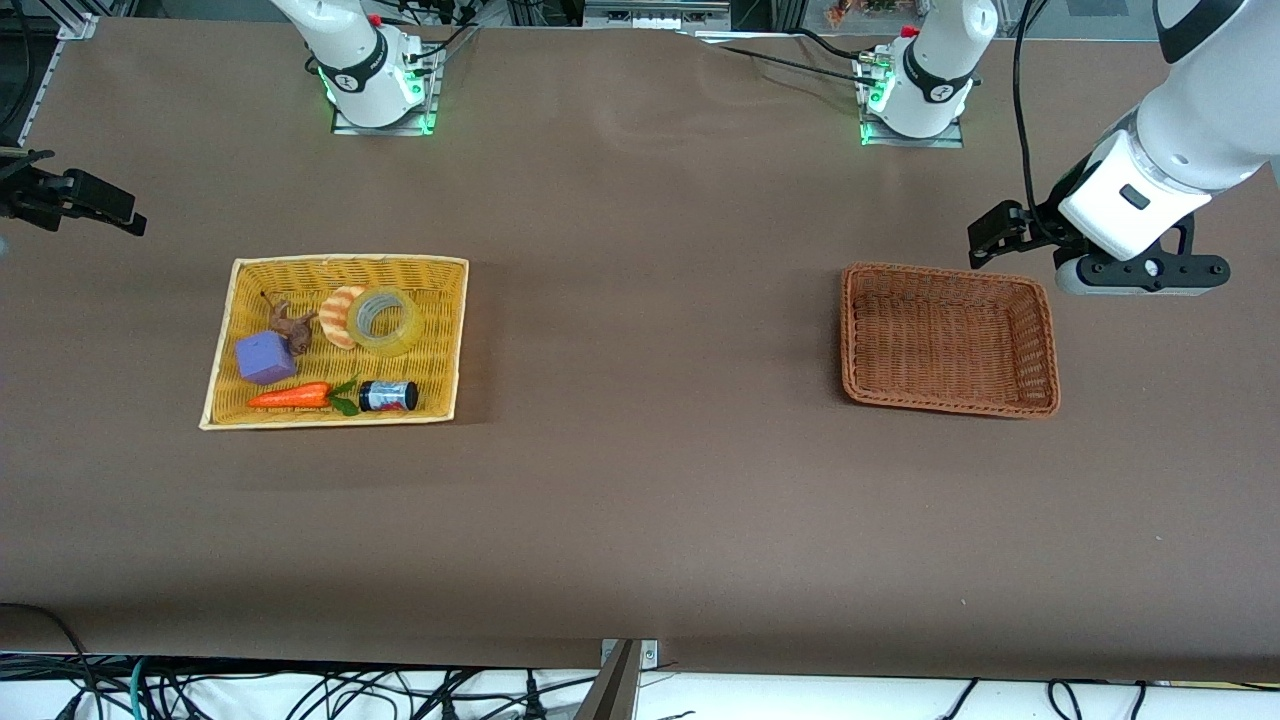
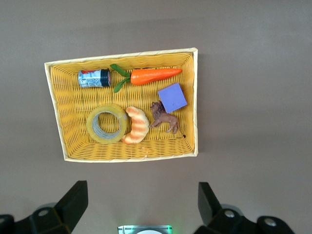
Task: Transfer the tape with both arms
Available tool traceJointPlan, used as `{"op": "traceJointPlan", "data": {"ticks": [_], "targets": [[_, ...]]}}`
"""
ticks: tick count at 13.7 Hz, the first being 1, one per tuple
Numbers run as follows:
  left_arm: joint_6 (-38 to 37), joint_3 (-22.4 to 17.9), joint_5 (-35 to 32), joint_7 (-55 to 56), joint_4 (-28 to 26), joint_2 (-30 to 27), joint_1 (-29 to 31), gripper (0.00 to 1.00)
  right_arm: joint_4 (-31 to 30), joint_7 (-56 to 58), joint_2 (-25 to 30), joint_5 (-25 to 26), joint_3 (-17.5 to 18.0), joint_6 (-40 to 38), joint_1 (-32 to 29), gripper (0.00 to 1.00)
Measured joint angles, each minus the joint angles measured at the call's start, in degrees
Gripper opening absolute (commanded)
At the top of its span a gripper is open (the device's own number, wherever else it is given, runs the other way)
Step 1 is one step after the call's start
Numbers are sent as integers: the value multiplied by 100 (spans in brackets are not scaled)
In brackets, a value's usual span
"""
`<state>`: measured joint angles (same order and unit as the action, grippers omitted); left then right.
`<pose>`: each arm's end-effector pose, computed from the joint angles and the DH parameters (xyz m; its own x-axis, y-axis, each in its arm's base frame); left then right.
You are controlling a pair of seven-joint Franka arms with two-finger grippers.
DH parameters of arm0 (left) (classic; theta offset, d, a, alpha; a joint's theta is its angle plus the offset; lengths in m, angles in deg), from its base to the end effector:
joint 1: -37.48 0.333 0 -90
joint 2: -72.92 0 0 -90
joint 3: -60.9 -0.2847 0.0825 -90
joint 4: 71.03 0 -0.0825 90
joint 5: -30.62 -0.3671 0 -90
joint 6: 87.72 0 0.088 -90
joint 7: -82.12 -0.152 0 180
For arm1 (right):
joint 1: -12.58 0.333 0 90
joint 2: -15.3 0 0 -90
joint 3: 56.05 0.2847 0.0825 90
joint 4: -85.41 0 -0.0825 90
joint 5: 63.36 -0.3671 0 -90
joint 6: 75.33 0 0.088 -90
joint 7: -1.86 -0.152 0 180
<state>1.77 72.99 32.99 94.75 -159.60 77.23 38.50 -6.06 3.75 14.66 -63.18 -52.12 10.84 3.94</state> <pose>0.5421 -0.1092 0.5188 0.9973 0.0266 -0.0685 0.0296 -0.9986 0.0431 0.5255 -0.0439 0.5254 0.9934 -0.0489 -0.1035 -0.0493 -0.9988 -0.0010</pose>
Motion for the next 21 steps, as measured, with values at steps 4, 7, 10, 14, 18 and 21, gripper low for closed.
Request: {"op": "traceJointPlan", "data": {"ticks": [4, 7, 10, 14, 18, 21], "targets": [[0, 0, 0, 0, 0, -2, 0, 100, 0, 0, -10, 0, 9, -1, 2, 100], [0, 0, 0, 0, 0, -3, 0, 100, 0, 0, -30, 0, 9, 0, 2, 100], [0, 0, 0, 0, 0, -4, 0, 100, 0, 0, -33, 0, 9, 2, 2, 100], [0, 1, 0, 0, 0, -4, 0, 100, 0, 0, -33, 0, 1, 11, -2, 100], [0, 1, 0, 0, 0, -4, 0, 100, 65, 0, -74, 0, -6, 32, -11, 100], [0, 1, 0, 0, 0, -4, 0, 100, 121, 0, -111, 0, -9, 33, -12, 100]]}}
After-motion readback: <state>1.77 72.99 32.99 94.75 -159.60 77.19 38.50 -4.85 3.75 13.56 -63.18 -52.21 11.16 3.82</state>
